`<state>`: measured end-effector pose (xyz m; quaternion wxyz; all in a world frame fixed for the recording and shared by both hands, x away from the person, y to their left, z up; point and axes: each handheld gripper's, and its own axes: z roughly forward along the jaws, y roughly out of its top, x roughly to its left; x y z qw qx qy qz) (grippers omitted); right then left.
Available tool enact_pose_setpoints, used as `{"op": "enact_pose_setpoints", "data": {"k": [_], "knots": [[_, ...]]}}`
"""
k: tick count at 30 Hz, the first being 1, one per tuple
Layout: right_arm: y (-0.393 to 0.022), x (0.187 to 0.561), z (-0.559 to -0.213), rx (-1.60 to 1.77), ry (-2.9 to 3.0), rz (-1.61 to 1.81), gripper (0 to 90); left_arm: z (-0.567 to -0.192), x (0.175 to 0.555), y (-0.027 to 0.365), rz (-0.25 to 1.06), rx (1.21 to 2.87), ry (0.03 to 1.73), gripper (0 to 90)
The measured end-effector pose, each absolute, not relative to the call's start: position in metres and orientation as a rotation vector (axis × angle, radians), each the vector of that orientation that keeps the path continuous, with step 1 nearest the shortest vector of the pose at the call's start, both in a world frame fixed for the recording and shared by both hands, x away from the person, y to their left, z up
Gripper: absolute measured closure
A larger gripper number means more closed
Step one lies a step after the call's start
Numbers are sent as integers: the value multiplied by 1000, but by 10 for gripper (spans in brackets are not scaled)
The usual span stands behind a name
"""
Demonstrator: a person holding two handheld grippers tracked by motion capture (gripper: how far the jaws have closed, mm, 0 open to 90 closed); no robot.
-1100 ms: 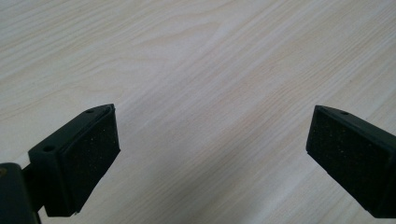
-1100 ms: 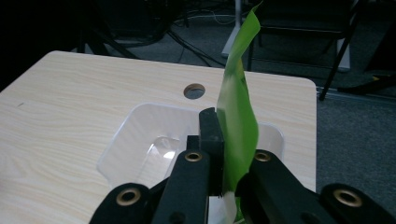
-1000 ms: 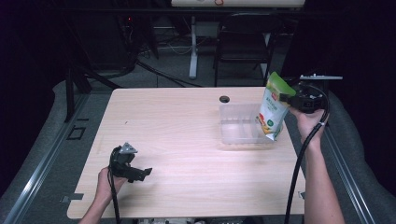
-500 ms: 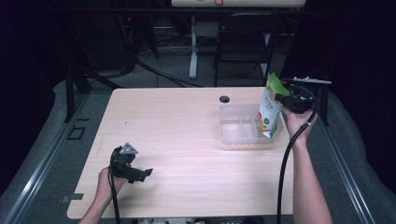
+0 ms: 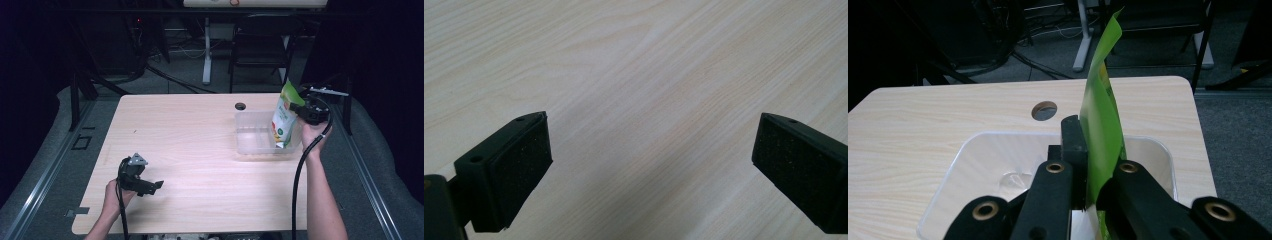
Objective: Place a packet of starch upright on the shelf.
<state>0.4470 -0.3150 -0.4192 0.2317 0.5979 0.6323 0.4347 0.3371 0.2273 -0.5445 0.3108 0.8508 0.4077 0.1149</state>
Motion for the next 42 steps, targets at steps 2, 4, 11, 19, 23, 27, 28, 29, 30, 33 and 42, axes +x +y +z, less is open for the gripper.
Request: {"op": "enact_pose_setpoints", "data": {"k": [2,4,11,19,23,27,28,29,30,33,42], "knots": [[-313,447,-424,1635,1751,1174,900,-544,337,227,303,2245,1076,27],[-312,447,-427,1635,1758,1175,900,-544,337,227,304,2246,1077,27],[-311,442,-433,1601,1811,1094,900,-544,337,227,302,2246,1074,27],[-321,438,-445,1613,1847,986,900,-545,337,226,304,2252,1072,27],[-328,438,-448,1637,1832,990,900,-545,338,226,304,2250,1077,27],[-336,438,-451,1653,1829,990,898,-546,338,226,303,2251,1084,27],[-338,438,-451,1655,1831,996,895,-546,336,226,300,2251,1085,27],[-338,438,-451,1655,1831,996,895,-546,336,226,300,2251,1085,27],[-340,438,-451,1655,1834,998,889,-547,336,226,304,2261,1082,27],[-343,437,-450,1666,1819,994,798,-546,335,228,311,2249,1087,27],[-359,426,-444,1683,1836,1044,446,-545,332,229,317,2253,1088,27]]}}
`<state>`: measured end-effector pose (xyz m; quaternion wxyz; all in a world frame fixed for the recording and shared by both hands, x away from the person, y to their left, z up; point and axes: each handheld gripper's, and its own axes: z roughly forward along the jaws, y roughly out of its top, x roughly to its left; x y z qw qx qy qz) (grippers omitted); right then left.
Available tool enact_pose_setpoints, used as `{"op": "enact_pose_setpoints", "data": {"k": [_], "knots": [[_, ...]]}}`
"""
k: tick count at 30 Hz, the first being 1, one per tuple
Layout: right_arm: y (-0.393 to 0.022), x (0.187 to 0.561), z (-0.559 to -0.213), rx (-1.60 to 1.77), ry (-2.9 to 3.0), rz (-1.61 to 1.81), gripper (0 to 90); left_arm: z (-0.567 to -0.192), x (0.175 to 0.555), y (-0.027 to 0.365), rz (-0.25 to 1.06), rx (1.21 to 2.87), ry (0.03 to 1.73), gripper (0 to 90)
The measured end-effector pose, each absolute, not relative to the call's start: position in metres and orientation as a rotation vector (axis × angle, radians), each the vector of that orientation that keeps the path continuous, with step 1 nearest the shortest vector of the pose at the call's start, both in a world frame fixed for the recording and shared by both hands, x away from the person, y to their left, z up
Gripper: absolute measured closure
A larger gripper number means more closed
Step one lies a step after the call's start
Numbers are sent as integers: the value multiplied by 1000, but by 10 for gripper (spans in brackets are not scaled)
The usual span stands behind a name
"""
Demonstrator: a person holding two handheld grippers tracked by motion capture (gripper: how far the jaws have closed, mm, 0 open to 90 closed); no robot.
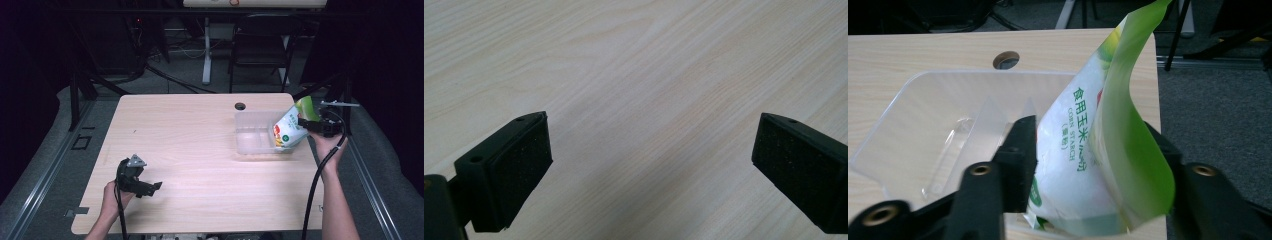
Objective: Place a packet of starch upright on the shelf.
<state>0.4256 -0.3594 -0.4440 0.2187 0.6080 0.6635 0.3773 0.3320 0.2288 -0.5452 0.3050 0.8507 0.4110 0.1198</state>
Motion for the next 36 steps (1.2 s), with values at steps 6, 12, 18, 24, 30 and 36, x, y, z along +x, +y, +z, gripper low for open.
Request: {"op": "enact_pose_setpoints", "data": {"k": [6,12,18,24,30,36], "knots": [[-364,413,-436,1648,1890,1075,317,-545,332,228,317,2255,1085,27],[-363,398,-428,1601,1964,1063,223,-546,332,227,317,2256,1092,27],[-354,375,-420,1533,1994,1032,145,-546,332,226,314,2264,1083,27],[-347,348,-415,1457,2042,1081,125,-546,332,225,308,2267,1081,27],[-336,326,-421,1412,2108,1086,62,-547,332,222,307,2278,1076,27],[-316,314,-436,1368,2233,1041,8,-548,333,220,303,2290,1067,27]]}}
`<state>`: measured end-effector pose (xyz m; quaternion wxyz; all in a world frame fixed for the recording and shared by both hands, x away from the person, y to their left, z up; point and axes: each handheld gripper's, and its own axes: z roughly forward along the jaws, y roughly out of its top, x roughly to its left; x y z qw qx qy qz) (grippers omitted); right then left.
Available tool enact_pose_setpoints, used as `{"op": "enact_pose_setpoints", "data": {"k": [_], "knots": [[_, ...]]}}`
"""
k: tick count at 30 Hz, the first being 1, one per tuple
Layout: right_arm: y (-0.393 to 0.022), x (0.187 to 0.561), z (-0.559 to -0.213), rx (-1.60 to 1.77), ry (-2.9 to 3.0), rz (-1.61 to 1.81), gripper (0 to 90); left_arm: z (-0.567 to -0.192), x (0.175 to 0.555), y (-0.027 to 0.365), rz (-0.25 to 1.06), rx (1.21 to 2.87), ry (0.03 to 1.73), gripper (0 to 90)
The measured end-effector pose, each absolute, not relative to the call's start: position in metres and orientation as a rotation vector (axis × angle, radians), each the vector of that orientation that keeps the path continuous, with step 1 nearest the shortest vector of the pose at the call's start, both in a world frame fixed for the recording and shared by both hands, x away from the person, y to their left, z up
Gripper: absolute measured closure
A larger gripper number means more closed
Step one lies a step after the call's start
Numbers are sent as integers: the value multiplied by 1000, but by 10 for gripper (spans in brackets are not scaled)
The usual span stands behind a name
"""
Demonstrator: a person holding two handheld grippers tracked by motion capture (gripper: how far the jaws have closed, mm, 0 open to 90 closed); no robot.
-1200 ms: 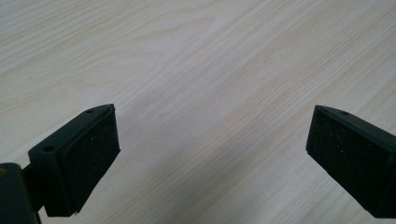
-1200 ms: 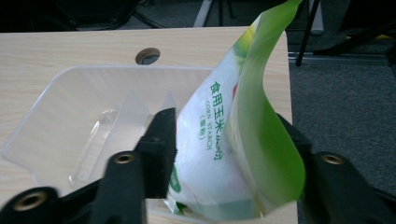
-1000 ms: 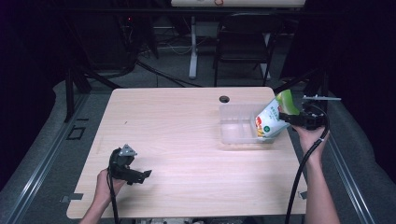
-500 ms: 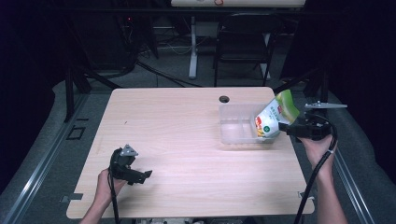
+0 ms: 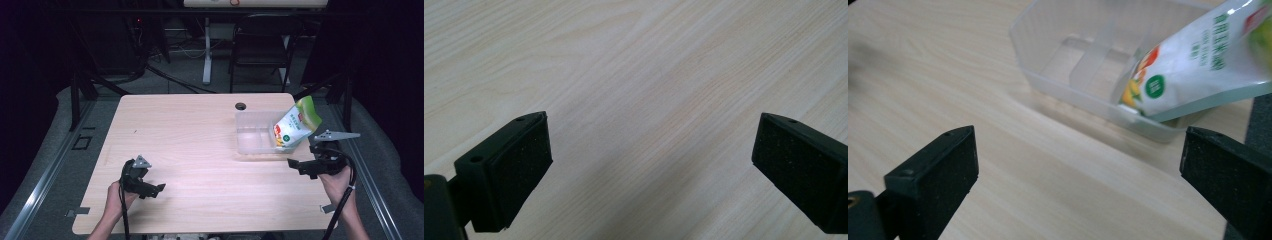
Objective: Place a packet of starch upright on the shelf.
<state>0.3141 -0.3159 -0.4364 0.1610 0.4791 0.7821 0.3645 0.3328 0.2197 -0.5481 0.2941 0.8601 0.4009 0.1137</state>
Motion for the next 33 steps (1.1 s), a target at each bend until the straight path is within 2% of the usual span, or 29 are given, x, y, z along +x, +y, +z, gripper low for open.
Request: {"op": "enact_pose_setpoints", "data": {"k": [8,14,33], "knots": [[-292,305,-453,1310,2333,1003,2,-549,333,218,300,2296,1062,27],[-273,300,-483,1281,2422,928,0,-548,333,218,302,2301,1053,27],[-244,297,-541,1290,2583,926,0,-549,334,214,291,2306,1034,27]]}}
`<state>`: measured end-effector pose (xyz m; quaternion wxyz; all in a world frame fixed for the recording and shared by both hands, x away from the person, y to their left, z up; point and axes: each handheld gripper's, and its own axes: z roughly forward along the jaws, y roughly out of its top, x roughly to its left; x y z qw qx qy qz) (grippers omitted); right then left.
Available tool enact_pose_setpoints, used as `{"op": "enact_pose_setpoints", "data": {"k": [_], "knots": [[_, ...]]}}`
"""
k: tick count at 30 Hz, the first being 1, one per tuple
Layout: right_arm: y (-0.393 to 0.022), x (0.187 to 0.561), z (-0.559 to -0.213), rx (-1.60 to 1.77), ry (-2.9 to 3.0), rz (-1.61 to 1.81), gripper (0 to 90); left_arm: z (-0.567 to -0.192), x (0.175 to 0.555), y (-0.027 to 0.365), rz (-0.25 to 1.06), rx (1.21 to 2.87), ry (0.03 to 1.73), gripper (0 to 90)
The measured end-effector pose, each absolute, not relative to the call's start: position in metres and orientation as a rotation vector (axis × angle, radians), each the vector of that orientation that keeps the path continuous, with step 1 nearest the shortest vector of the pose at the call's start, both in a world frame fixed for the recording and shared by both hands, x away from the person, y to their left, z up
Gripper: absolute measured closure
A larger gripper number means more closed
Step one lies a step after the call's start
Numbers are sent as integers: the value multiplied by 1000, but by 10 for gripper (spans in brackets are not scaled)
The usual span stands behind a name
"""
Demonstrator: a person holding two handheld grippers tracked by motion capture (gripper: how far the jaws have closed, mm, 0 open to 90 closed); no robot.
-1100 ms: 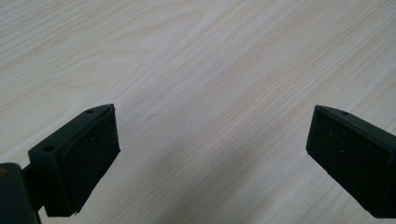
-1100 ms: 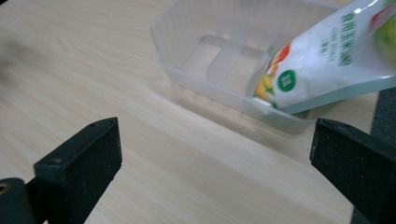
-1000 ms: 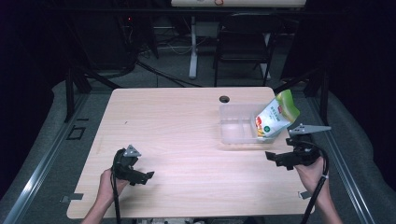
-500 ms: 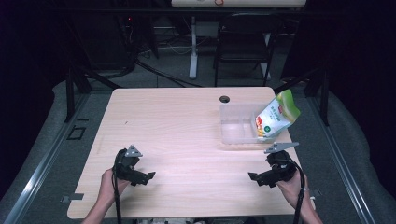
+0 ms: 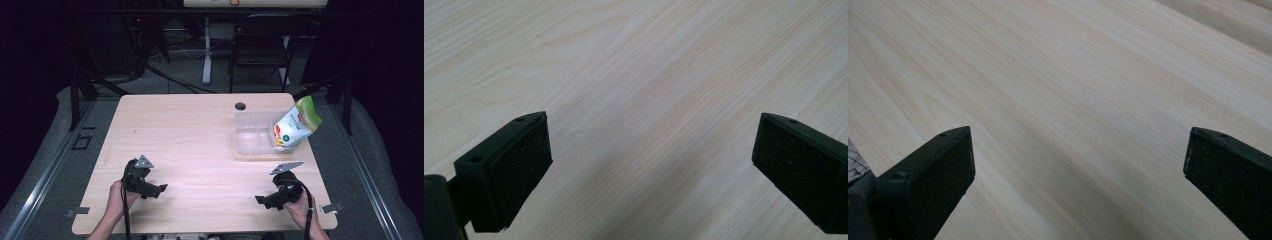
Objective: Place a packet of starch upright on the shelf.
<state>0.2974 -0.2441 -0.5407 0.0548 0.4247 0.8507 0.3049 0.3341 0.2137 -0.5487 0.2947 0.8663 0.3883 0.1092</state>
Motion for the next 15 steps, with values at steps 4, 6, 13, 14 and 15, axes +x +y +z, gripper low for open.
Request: {"op": "enact_pose_setpoints", "data": {"k": [4,6,13,14,15], "knots": [[-241,298,-544,1253,2591,905,0,-548,333,213,290,2301,1033,26],[-241,298,-544,1243,2587,894,0,-548,334,213,294,2307,1026,26],[-251,305,-547,1227,2565,910,0,-549,335,208,285,2324,1017,26],[-250,307,-547,1227,2571,912,0,-549,336,208,279,2324,1011,26],[-249,309,-546,1232,2564,894,0,-549,336,208,279,2324,1011,25]]}}
